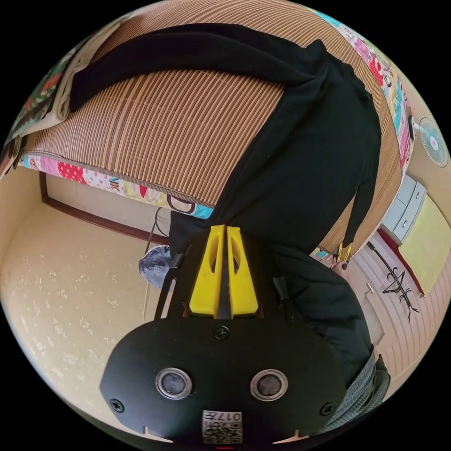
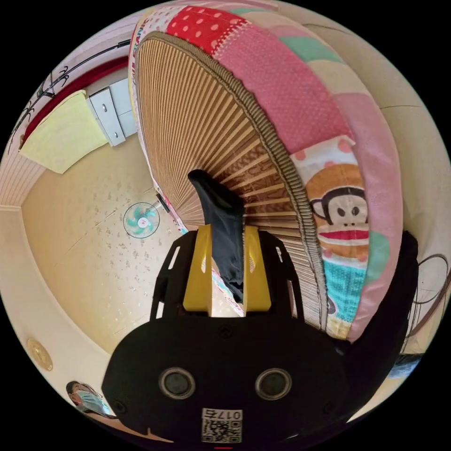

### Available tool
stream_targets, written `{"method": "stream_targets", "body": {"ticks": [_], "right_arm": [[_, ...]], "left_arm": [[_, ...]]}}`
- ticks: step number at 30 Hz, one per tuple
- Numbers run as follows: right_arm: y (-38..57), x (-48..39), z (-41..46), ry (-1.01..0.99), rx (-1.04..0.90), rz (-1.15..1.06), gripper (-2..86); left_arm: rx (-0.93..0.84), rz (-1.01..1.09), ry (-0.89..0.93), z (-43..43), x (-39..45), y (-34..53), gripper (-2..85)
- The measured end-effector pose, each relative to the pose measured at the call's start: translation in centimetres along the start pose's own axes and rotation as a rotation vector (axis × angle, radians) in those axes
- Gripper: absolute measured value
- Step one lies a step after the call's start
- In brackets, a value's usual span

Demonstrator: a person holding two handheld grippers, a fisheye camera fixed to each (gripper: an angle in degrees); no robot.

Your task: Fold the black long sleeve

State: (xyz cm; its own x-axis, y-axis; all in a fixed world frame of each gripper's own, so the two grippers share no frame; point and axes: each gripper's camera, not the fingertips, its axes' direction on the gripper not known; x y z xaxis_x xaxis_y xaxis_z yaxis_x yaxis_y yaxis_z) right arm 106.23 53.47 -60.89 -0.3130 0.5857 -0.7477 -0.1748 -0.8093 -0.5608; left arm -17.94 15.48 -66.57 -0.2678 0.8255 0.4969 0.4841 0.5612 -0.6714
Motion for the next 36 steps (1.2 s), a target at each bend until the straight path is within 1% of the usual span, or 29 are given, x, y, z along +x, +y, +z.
{"method": "stream_targets", "body": {"ticks": [2, 3, 5, 6, 7, 8, 9, 11, 12, 13, 14, 15, 17, 18, 20, 21, 23, 24, 25, 26, 28, 29, 31, 33, 35, 36], "right_arm": [[-0.7, -2.1, 1.4, 0.028, 0.032, 0.002, 6.5], [-0.8, -2.9, 1.7, 0.011, 0.044, -0.018, 5.8], [-1.2, -6.8, 4.1, -0.175, 0.024, -0.120, 4.4], [-1.1, -8.0, 5.1, -0.225, 0.004, -0.148, 4.4], [-0.5, -10.8, 7.4, -0.300, -0.056, -0.212, 4.2], [1.1, -14.2, 10.4, -0.340, -0.151, -0.289, 4.1], [2.4, -16.0, 11.9, -0.352, -0.206, -0.334, 4.0], [9.9, -22.7, 18.2, -0.387, -0.420, -0.554, 4.0], [12.3, -24.0, 19.8, -0.390, -0.470, -0.606, 4.0], [17.3, -25.7, 23.1, -0.380, -0.568, -0.691, 4.1], [22.2, -26.2, 26.3, -0.360, -0.651, -0.746, 4.1], [24.7, -26.1, 27.9, -0.347, -0.691, -0.768, 4.2], [33.8, -22.5, 34.4, -0.252, -0.839, -0.808, 4.5], [35.8, -20.7, 36.0, -0.217, -0.875, -0.793, 4.7], [41.7, -11.8, 41.5, -0.055, -1.009, -0.691, 6.1], [42.7, -9.2, 42.6, -0.010, -1.043, -0.654, 6.6], [45.0, 2.2, 44.8, 0.222, -1.149, -0.483, 7.7], [45.2, 4.8, 44.7, 0.281, -1.163, -0.446, 7.7], [45.2, 9.2, 43.7, 0.394, -1.168, -0.390, 7.7], [44.8, 12.6, 42.1, 0.484, -1.158, -0.355, 7.5], [43.4, 16.0, 39.2, 0.561, -1.133, -0.321, 7.3], [42.0, 17.5, 37.3, 0.597, -1.120, -0.293, 7.1], [39.3, 18.5, 34.4, 0.641, -1.095, -0.260, 6.9], [36.1, 17.9, 31.5, 0.692, -1.036, -0.256, 6.6], [31.8, 15.1, 27.5, 0.768, -0.894, -0.293, 6.1], [30.9, 14.2, 26.6, 0.782, -0.858, -0.301, 6.0]], "left_arm": [[0.006, -0.005, 0.012, -0.4, -0.8, -0.2, -0.5], [0.013, -0.011, 0.027, -0.6, -1.4, -0.3, -0.4], [0.022, -0.028, 0.054, -0.8, -2.7, -0.4, -0.2], [0.025, -0.046, 0.077, -0.8, -3.7, -0.5, -0.1], [0.024, -0.070, 0.106, -0.7, -4.9, -0.7, 0.0], [0.024, -0.085, 0.124, -0.6, -5.6, -0.7, 0.1], [0.027, -0.118, 0.167, -0.4, -6.9, -0.8, 0.4], [0.050, -0.168, 0.253, -0.1, -8.8, -0.7, 1.0], [0.073, -0.203, 0.318, 0.0, -10.2, -0.6, 1.6], [0.099, -0.234, 0.387, 0.2, -11.5, -0.6, 2.2], [0.113, -0.247, 0.422, 0.3, -12.2, -0.7, 2.7], [0.140, -0.267, 0.490, 0.5, -13.4, -0.7, 3.6], [0.178, -0.296, 0.584, 0.9, -15.1, -0.9, 5.0], [0.206, -0.315, 0.639, 1.0, -16.2, -0.9, 5.6], [0.256, -0.340, 0.714, 1.2, -17.8, -1.1, 6.2], [0.290, -0.354, 0.768, 1.3, -18.9, -1.3, 6.5], [0.343, -0.381, 0.859, 1.5, -20.6, -1.8, 7.2], [0.385, -0.404, 0.932, 1.8, -21.8, -2.2, 8.1], [0.432, -0.433, 1.010, 2.0, -23.1, -2.7, 8.7], [0.457, -0.449, 1.050, 2.1, -23.8, -3.0, 9.0], [0.537, -0.517, 1.191, 2.9, -26.2, -4.6, 10.2], [0.555, -0.536, 1.221, 3.1, -26.8, -5.0, 10.6], [0.614, -0.597, 1.315, 3.8, -28.9, -7.3, 11.9], [0.664, -0.635, 1.348, 3.8, -30.5, -9.0, 12.8], [0.724, -0.689, 1.356, 3.7, -32.1, -10.4, 13.7], [0.756, -0.727, 1.358, 3.7, -33.0, -11.2, 14.0]]}}
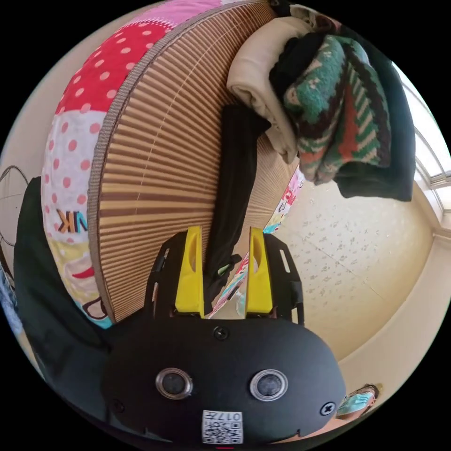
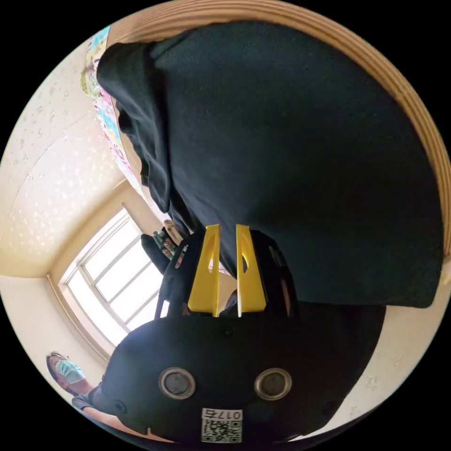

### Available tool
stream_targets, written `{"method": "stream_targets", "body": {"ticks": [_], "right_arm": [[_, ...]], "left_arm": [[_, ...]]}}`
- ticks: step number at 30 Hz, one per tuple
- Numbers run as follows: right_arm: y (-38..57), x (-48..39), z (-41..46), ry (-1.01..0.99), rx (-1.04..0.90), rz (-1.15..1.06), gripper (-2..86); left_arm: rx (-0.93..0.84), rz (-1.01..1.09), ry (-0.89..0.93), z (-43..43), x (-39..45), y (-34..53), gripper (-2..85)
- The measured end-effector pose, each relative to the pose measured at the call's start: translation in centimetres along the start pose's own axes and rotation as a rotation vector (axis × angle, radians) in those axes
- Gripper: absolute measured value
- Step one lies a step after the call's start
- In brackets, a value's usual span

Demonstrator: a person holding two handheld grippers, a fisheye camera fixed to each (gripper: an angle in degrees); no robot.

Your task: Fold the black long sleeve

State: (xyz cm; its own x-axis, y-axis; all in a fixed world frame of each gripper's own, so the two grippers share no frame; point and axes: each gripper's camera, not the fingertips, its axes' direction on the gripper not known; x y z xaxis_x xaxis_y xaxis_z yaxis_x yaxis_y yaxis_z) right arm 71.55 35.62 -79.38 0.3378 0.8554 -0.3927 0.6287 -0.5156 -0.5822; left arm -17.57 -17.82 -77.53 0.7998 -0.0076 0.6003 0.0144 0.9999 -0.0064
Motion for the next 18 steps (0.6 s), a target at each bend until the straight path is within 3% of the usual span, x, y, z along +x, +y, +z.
{"method": "stream_targets", "body": {"ticks": [5, 11, 15, 18], "right_arm": [[2.2, 0.6, -9.0, 0.029, 0.200, 0.048, 5.5], [2.9, -1.4, -6.6, 0.004, 0.192, 0.012, 5.1], [2.1, -2.6, -2.4, -0.087, 0.146, -0.018, 4.4], [0.7, -3.6, 1.1, -0.136, 0.066, -0.025, 4.1]], "left_arm": [[0.116, -0.068, -0.019, 0.8, -1.0, -3.4, 12.4], [0.023, -0.085, 0.055, 4.1, -3.7, -4.8, 4.4], [-0.066, 0.003, 0.190, 4.6, -1.4, -0.1, 2.8], [-0.147, 0.280, 0.206, 3.2, 5.0, 5.5, 2.8]]}}
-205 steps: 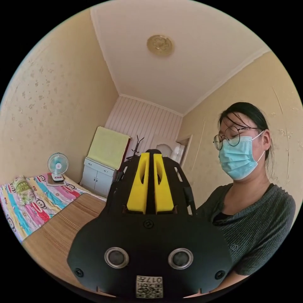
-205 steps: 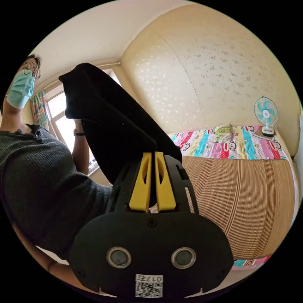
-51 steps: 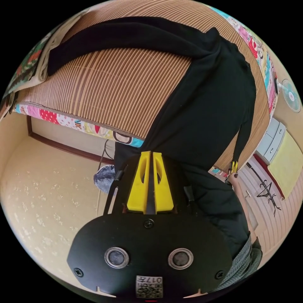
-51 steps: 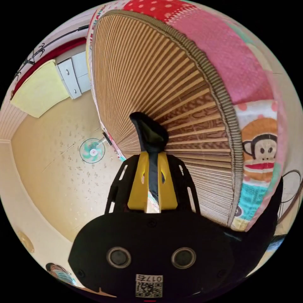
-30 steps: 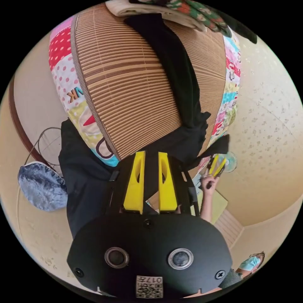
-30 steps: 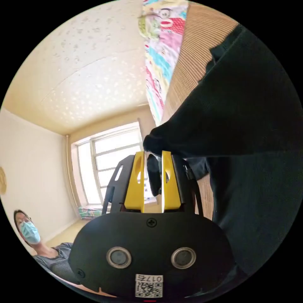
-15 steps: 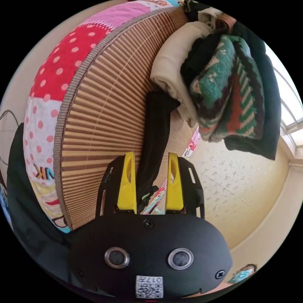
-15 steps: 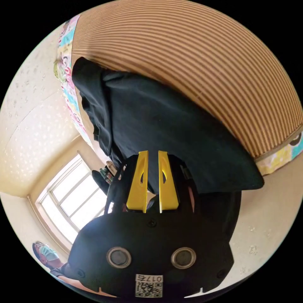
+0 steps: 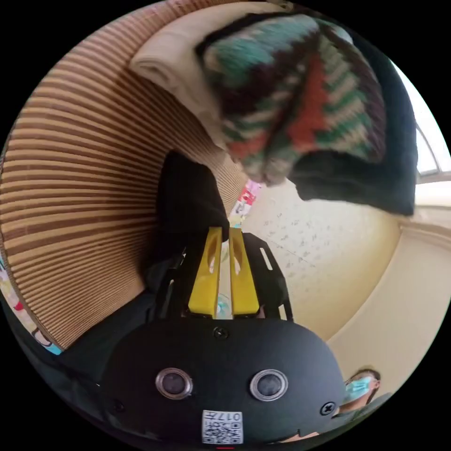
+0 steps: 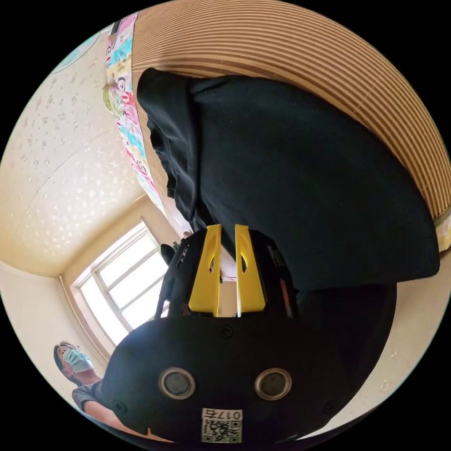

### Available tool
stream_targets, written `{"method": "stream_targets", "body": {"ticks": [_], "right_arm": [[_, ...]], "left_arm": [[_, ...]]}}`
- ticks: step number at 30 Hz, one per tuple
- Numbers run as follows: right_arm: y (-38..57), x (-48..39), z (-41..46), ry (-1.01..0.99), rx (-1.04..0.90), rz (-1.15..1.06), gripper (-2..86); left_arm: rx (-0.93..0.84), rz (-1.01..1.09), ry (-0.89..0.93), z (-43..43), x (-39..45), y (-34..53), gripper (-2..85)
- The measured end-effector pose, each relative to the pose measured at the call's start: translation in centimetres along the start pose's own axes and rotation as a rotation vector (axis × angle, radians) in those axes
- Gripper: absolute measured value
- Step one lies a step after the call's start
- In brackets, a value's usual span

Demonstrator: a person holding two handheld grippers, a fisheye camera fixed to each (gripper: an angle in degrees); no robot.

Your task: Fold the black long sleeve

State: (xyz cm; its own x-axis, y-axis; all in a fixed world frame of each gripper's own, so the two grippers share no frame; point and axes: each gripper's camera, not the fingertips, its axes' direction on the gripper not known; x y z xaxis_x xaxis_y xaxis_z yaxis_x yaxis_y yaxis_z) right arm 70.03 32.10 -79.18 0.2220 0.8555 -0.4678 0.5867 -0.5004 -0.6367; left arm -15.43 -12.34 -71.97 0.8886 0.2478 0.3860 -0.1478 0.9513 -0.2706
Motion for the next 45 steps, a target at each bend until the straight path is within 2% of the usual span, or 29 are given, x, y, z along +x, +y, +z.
{"method": "stream_targets", "body": {"ticks": [3, 7, 11, 14, 15, 16, 19, 21, 23, 27, 29, 31, 35, 37, 40, 42, 45], "right_arm": [[-1.3, -1.1, 2.1, -0.003, -0.060, -0.016, 4.1], [-3.5, -3.4, 1.9, -0.034, -0.123, -0.086, 4.2], [-5.5, -4.3, -0.6, -0.028, -0.193, -0.160, 4.4], [-6.5, -3.4, -3.7, 0.018, -0.207, -0.163, 4.8], [-6.6, -3.1, -4.4, 0.029, -0.205, -0.159, 4.9], [-6.8, -2.4, -5.9, 0.050, -0.195, -0.145, 5.2], [-7.0, -0.1, -9.6, 0.075, -0.170, -0.095, 5.8], [-7.0, 1.3, -11.4, 0.079, -0.162, -0.068, 6.1], [-6.8, 2.9, -13.4, 0.088, -0.145, -0.042, 6.4], [-6.6, 3.9, -14.8, 0.143, -0.106, -0.048, 6.8], [-6.5, 3.3, -14.3, 0.242, -0.095, -0.090, 7.7], [-6.5, 2.5, -13.4, 0.337, -0.097, -0.114, 8.8], [-7.0, 0.6, -11.2, 0.462, -0.136, -0.150, 11.3], [-7.4, 0.2, -10.1, 0.528, -0.196, -0.163, 12.0], [-7.9, 0.2, -8.0, 0.660, -0.318, -0.190, 12.4], [-8.1, 0.2, -7.0, 0.743, -0.380, -0.211, 12.3], [-8.9, 0.0, -6.1, 0.792, -0.418, -0.229, 11.8]], "left_arm": [[-0.022, 0.332, -0.172, 0.8, 9.6, 4.8, 3.2], [-0.082, 0.755, -0.260, 6.6, 19.5, 13.5, 3.5], [-0.278, 1.050, -0.218, 15.6, 21.8, 24.7, 3.7], [-0.520, 1.201, -0.233, 24.2, 18.4, 35.8, 5.2], [-0.659, 1.243, -0.260, 27.8, 15.9, 40.2, 7.2], [-0.804, 1.252, -0.291, 30.9, 13.0, 44.0, 9.6], [-1.074, 1.155, -0.336, 34.6, 5.8, 50.0, 11.3], [-1.131, 1.094, -0.391, 34.2, 2.1, 51.3, 11.4], [-1.155, 1.049, -0.493, 32.7, -1.0, 51.3, 11.2], [-1.199, 0.949, -0.825, 27.7, -7.9, 48.3, 10.1], [-1.172, 0.912, -1.008, 25.3, -10.4, 46.1, 9.3], [-1.055, 0.815, -1.152, 21.0, -12.3, 42.0, 8.9], [-0.978, 0.526, -1.155, 14.7, -14.8, 35.7, 12.3], [-1.096, 0.396, -1.126, 12.2, -16.9, 33.7, 13.6], [-1.282, 0.388, -1.218, 11.0, -18.1, 33.4, 13.6], [-1.342, 0.447, -1.276, 11.1, -17.9, 33.2, 14.0], [-1.382, 0.524, -1.271, 12.4, -16.7, 31.9, 15.2]]}}
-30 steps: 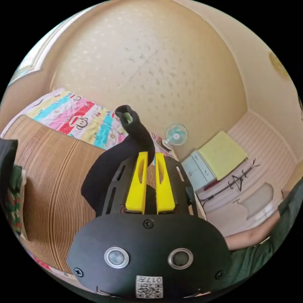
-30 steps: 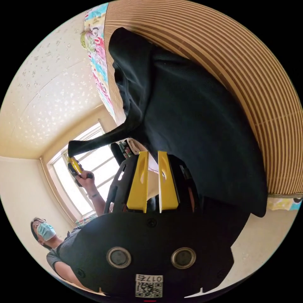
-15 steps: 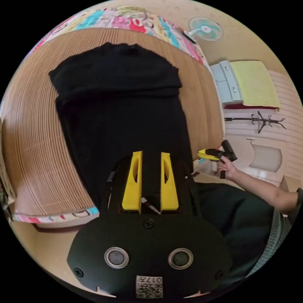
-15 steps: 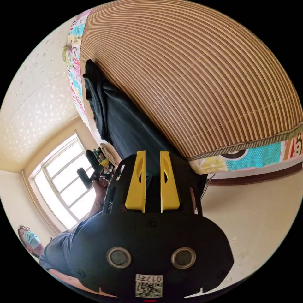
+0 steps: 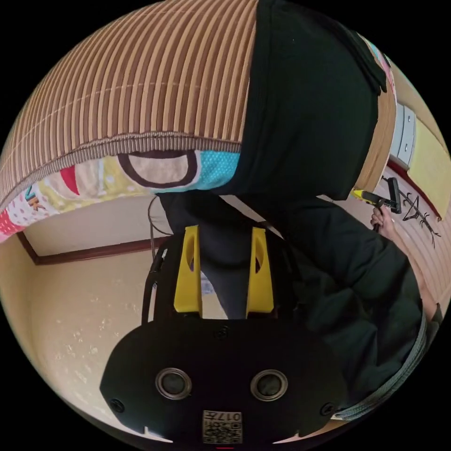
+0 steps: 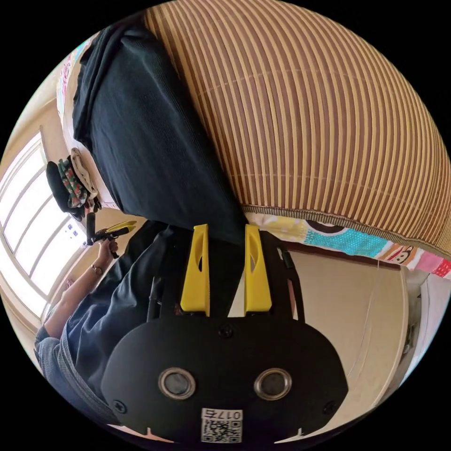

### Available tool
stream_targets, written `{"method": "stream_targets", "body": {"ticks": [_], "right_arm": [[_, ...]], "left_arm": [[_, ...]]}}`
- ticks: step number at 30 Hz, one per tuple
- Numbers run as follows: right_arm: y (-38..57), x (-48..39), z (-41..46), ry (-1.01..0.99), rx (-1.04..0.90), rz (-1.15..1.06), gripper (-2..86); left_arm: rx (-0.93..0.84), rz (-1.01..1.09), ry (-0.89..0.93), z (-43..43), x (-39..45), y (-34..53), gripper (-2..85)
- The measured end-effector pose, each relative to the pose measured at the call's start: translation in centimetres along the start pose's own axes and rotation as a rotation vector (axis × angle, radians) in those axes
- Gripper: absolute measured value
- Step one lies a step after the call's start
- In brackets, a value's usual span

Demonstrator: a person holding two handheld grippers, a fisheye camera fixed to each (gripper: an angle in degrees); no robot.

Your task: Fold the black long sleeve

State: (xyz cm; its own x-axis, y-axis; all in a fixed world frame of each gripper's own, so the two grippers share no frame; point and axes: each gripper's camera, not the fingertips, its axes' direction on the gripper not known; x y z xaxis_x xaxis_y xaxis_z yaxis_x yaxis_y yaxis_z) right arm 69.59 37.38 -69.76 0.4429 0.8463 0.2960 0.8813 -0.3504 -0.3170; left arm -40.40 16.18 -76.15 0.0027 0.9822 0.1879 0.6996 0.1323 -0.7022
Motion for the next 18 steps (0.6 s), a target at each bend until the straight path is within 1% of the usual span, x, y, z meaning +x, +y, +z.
{"method": "stream_targets", "body": {"ticks": [3, 6, 8, 9, 10, 11, 13, 14, 16, 18], "right_arm": [[-1.1, -0.2, -0.2, 0.009, -0.022, 0.012, 11.5], [-2.0, -0.8, -0.3, 0.045, -0.049, 0.006, 11.2], [-2.5, -1.3, -0.4, 0.071, -0.072, -0.003, 11.4], [-2.6, -1.5, -0.4, 0.078, -0.078, -0.005, 11.4], [-2.8, -1.7, -0.4, 0.098, -0.093, -0.006, 11.8], [-3.0, -1.8, -0.3, 0.122, -0.110, -0.007, 12.2], [-3.0, -1.9, 0.2, 0.165, -0.139, -0.004, 12.9], [-2.9, -1.8, 0.5, 0.183, -0.155, -0.002, 13.2], [-2.7, -1.5, 1.0, 0.177, -0.157, -0.005, 13.4], [-2.6, -1.1, 1.2, 0.143, -0.128, -0.007, 13.3]], "left_arm": [[-0.003, 0.055, -0.062, -2.3, -0.3, -2.2, 14.7], [-0.071, 0.072, -0.107, -3.9, -1.1, -4.7, 13.9], [-0.112, 0.062, -0.110, -4.8, -2.1, -5.1, 11.5], [-0.163, 0.106, -0.024, -5.1, -2.7, -5.1, 7.3], [-0.236, 0.149, 0.089, -5.3, -3.1, -5.1, 4.9], [-0.274, 0.171, 0.143, -5.4, -3.3, -4.9, 4.6], [-0.361, 0.262, 0.365, -7.2, -3.9, -3.7, 4.1], [-0.370, 0.284, 0.425, -7.9, -4.0, -3.3, 4.1], [-0.376, 0.362, 0.644, -11.4, -5.1, -1.5, 4.1], [-0.361, 0.402, 0.744, -14.1, -6.1, -0.1, 4.1]]}}
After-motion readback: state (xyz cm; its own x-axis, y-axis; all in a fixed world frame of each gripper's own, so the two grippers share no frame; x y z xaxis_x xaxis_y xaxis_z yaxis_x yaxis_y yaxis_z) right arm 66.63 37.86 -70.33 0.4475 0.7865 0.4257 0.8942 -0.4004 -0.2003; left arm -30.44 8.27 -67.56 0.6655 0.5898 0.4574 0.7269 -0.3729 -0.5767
